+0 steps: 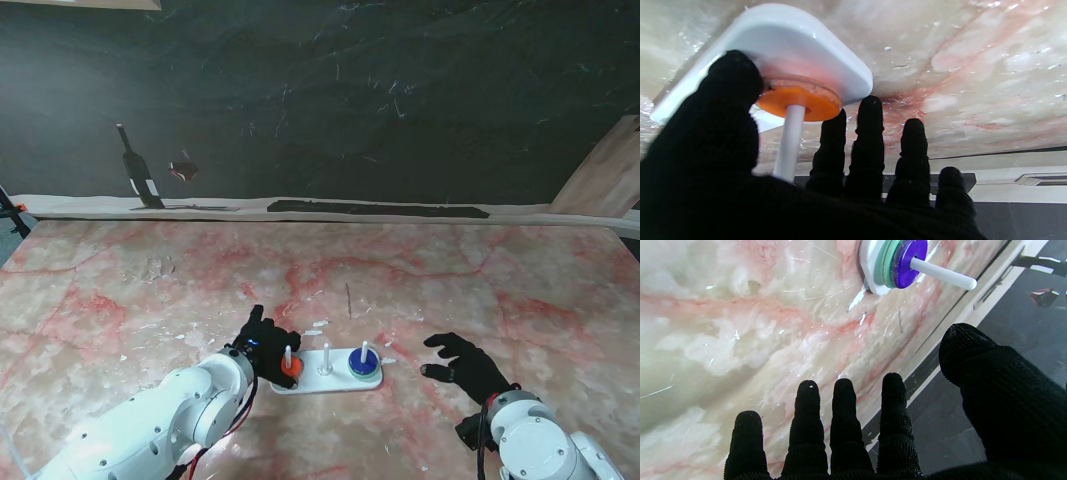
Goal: Move the three rings of the Hanoi Tower from the left rod to the right rod
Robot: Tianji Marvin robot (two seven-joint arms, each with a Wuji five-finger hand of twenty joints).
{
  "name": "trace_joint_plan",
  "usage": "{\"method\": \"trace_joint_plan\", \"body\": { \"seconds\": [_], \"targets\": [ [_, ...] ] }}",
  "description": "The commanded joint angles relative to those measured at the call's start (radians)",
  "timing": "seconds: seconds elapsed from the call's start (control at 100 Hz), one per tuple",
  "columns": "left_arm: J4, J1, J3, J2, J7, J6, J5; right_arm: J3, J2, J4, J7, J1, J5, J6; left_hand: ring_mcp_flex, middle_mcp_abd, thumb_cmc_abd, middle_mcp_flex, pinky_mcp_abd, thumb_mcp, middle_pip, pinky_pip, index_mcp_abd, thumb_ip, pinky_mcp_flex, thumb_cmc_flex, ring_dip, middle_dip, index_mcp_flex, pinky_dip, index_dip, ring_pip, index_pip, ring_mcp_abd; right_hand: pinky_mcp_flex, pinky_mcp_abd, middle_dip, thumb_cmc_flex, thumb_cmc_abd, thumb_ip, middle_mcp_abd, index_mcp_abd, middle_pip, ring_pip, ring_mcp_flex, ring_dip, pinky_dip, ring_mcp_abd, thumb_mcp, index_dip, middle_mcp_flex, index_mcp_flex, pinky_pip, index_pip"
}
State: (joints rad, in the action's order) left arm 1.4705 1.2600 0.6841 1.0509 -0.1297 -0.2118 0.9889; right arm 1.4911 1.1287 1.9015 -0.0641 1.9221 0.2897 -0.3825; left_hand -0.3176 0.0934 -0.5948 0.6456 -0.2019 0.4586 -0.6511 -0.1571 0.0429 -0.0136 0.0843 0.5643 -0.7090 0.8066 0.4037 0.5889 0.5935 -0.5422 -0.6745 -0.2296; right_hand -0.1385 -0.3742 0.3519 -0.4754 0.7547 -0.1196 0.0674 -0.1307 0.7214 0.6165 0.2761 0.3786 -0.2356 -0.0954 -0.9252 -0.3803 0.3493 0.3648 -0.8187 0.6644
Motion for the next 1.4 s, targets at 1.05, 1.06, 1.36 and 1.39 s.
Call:
{"method": "trace_joint_plan", "body": {
  "seconds": [1.05,1.06,1.36,1.39],
  "targets": [
    [-0.006,0.014,0.009,-0.006,-0.02,0.042,0.01,0.003,0.008,0.002,0.008,0.01,-0.024,0.014,-0.085,-0.063,-0.024,0.144,-0.004,0.282,0.032,-0.117,-0.02,0.126,-0.009,0.122,-0.02,0.176,0.097,-0.031,0.039,-0.041,-0.119,0.017,0.003,-0.008,0.01,-0.002,0.006,0.032,0.007,0.008,0.011,0.008,0.03,0.013,0.022,-0.011,0.004,0.012,0.014,-0.035,-0.053,0.014],
    [-0.007,0.013,0.008,-0.006,-0.019,0.042,0.009,0.003,0.008,0.002,0.008,0.01,-0.024,0.014,-0.085,-0.063,-0.021,0.142,-0.004,0.28,0.032,-0.117,-0.022,0.127,-0.008,0.119,-0.02,0.173,0.094,-0.032,0.038,-0.041,-0.116,0.017,0.003,-0.008,0.01,-0.001,0.005,0.032,0.007,0.008,0.01,0.007,0.029,0.013,0.022,-0.012,0.004,0.012,0.013,-0.036,-0.053,0.013],
    [-0.01,0.026,0.014,-0.004,-0.019,0.053,-0.023,0.002,0.008,0.0,0.006,0.007,-0.027,0.013,-0.08,-0.049,0.006,0.106,-0.012,0.205,0.002,-0.119,-0.164,0.148,-0.001,0.1,-0.017,-0.014,0.06,-0.058,-0.039,-0.031,0.036,0.003,0.003,-0.007,0.011,-0.001,0.004,0.032,0.009,0.009,0.011,0.009,0.03,0.014,0.025,-0.013,0.005,0.012,0.015,-0.036,-0.055,0.014],
    [-0.011,0.025,0.013,-0.005,-0.019,0.054,-0.022,0.001,0.008,0.0,0.005,0.007,-0.027,0.013,-0.082,-0.05,0.005,0.11,-0.011,0.207,0.001,-0.119,-0.176,0.147,-0.001,0.106,-0.017,-0.015,0.074,-0.057,-0.039,-0.031,0.037,0.003,0.003,-0.007,0.01,-0.001,0.003,0.032,0.008,0.009,0.011,0.008,0.029,0.014,0.026,-0.012,0.005,0.012,0.013,-0.036,-0.056,0.014]
  ]
}}
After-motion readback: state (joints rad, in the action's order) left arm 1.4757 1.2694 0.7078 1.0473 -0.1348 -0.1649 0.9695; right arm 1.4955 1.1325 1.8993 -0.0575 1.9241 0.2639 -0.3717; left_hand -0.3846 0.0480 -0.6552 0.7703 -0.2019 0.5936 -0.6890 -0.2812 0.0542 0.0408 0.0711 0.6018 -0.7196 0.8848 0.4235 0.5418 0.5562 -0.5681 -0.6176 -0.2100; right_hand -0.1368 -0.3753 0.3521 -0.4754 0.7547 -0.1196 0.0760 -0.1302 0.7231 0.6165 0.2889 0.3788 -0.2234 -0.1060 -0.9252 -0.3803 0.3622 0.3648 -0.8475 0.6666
